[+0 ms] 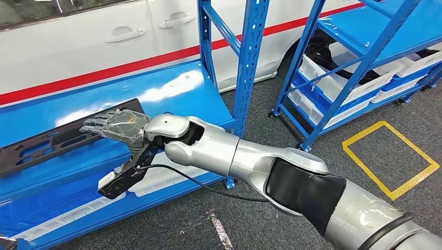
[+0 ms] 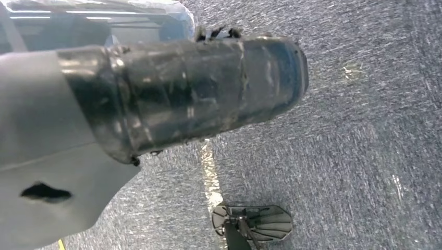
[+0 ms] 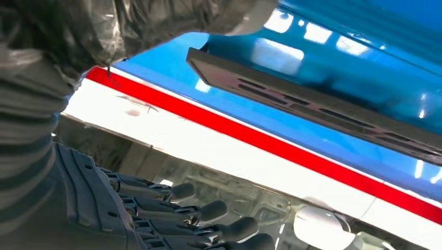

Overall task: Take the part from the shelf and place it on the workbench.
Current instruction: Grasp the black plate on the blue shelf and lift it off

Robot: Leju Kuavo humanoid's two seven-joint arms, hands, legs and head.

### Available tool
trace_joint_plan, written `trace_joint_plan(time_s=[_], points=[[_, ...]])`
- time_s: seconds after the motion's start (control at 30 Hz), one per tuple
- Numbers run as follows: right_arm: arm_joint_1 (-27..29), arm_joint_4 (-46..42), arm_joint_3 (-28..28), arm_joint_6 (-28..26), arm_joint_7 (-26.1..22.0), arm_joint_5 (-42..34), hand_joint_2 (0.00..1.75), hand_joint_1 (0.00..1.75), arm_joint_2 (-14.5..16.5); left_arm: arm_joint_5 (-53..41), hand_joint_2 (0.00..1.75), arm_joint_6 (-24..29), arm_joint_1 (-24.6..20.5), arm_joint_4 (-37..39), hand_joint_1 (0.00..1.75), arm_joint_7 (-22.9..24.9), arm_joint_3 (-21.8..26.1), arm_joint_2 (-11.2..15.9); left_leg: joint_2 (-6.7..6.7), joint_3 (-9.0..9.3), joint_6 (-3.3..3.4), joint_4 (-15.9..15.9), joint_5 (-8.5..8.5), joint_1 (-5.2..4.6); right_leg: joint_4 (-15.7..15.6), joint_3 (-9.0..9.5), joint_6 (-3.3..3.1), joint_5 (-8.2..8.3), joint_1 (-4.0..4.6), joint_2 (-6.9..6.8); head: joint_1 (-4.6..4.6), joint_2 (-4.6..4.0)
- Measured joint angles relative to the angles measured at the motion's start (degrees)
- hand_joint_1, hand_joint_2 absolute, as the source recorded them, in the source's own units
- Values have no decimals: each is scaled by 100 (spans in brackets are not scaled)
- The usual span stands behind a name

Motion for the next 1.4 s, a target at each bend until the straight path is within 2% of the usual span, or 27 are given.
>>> trace_joint_plan(time_s=[0.07,0.13,0.17,0.23,0.3,0.37,0.43,0.47,0.5,0.53,0.57,0.63,0.67,0.77,0.83,0.87,0.93,0.97,1.0,1.03,1.1,1.17,1.23,1.3,1.33,1.4], points=[[-25,7,0,11,2,-10,175,0,16,4,0,0,-2,0,0,1,-1,-3,-87,-6,-38,53,-29,15,-643,363,8,309,-35,56,0,0],[-71,8,0,12,5,-6,175,0,48,8,0,2,-12,0,0,0,-1,-5,-173,-46,-98,123,-64,10,-1246,706,-13,475,-49,171,-1,0],[-91,9,0,11,10,-1,175,0,62,10,0,3,-14,0,0,1,-1,-6,-209,-69,-129,143,-69,12,-1364,773,-35,478,-43,202,-2,0],[-116,10,0,11,25,9,175,0,84,13,0,5,-1,0,0,2,-1,-8,-284,-97,-192,135,-48,31,-1385,783,-99,478,-20,143,-2,0],[-136,10,0,10,42,12,175,0,114,13,0,7,26,1,0,2,-2,-11,-227,-148,-248,207,-105,46,-1429,802,-172,505,-30,59,-7,0],[-157,11,0,9,50,12,87,0,144,13,0,11,27,2,0,2,-3,-13,-48,-371,-293,674,-368,47,-1469,825,-229,518,-45,-28,-16,0],[-153,19,1,10,54,13,0,0,151,14,0,15,11,2,0,2,-3,-19,52,-726,-335,1402,-667,49,-1472,829,-257,508,-33,-106,-19,0],[-144,23,2,10,55,13,0,0,151,14,0,15,13,2,0,2,-3,-23,68,-843,-349,1633,-716,51,-1470,830,-264,503,-27,-136,-19,0],[-136,26,3,10,56,14,0,0,151,13,0,15,22,2,0,2,-3,-26,80,-857,-355,1651,-656,52,-1466,831,-267,498,-24,-157,-19,0],[-132,27,3,8,56,15,0,0,152,13,0,15,32,2,0,2,-3,-27,92,-755,-352,1443,-500,53,-1462,835,-264,491,-22,-173,-20,0],[-132,26,4,3,56,16,0,0,153,12,0,15,37,2,0,2,-3,-27,108,-561,-337,1059,-293,54,-1457,842,-255,483,-21,-181,-20,0],[-138,25,4,-25,58,25,0,0,157,12,0,15,30,2,0,2,-3,-25,141,-189,-287,348,-59,25,-1448,844,-221,470,-2,-189,-18,0],[-139,26,4,-43,59,31,0,0,159,11,0,15,25,2,0,1,-4,-25,152,-96,-260,169,-36,7,-1447,840,-198,470,8,-191,-16,0],[-133,28,4,-77,64,68,0,0,168,10,0,15,26,2,0,2,-5,-27,145,-66,-177,94,-45,-4,-1463,836,-112,468,15,-194,-13,0],[-136,31,4,-120,71,106,0,0,172,10,0,15,24,2,0,2,-6,-28,137,-36,-106,47,-19,24,-1270,755,-55,323,13,-146,-10,0],[-132,35,4,-155,76,123,0,0,173,10,0,15,16,2,0,1,-7,-28,132,-25,-77,31,-11,36,-1006,634,-39,174,10,-112,-7,0],[-89,49,4,-249,96,182,87,0,172,10,0,15,3,2,0,0,-8,-30,113,-25,-42,32,-17,25,-228,269,-29,-162,8,-66,-4,0],[-53,60,4,-294,111,226,131,0,171,10,0,15,4,2,0,0,-9,-30,101,-25,-36,37,-22,22,72,115,-26,-245,7,-59,-4,0],[-18,73,4,-338,128,276,175,0,169,11,0,15,7,2,0,0,-9,-31,87,-24,-32,45,-28,21,181,45,-27,-220,6,-56,-4,0],[6,86,3,-368,144,318,175,0,169,11,0,15,9,2,0,0,-10,-32,71,-23,-34,58,-37,23,42,93,-33,-83,4,-55,-4,0],[18,114,3,-402,169,396,175,0,170,12,0,13,6,2,0,0,-10,-35,37,-25,-60,104,-70,28,-707,426,-61,307,2,-43,-4,0],[9,152,2,-416,175,451,175,0,184,12,0,9,-4,2,0,0,-11,-37,8,-57,-113,162,-102,10,-1277,697,-95,485,10,-18,-6,0],[3,219,2,-430,162,518,175,0,204,12,0,7,-4,2,0,2,-12,-39,-4,-83,-164,171,-99,-2,-1371,740,-131,479,29,-8,-8,0],[-4,301,2,-443,133,610,175,0,227,11,0,7,5,2,0,3,-13,-41,8,-100,-211,186,-133,14,-1407,756,-188,504,13,-19,-9,0],[-10,337,2,-453,116,650,175,0,246,11,0,9,5,2,0,2,-14,-43,25,-146,-238,293,-210,18,-1431,771,-218,516,-1,-26,-14,0],[-21,411,3,-470,86,710,175,0,286,10,0,13,1,2,0,0,-14,-46,65,-406,-290,855,-500,29,-1459,791,-264,526,-7,-41,-22,0]])
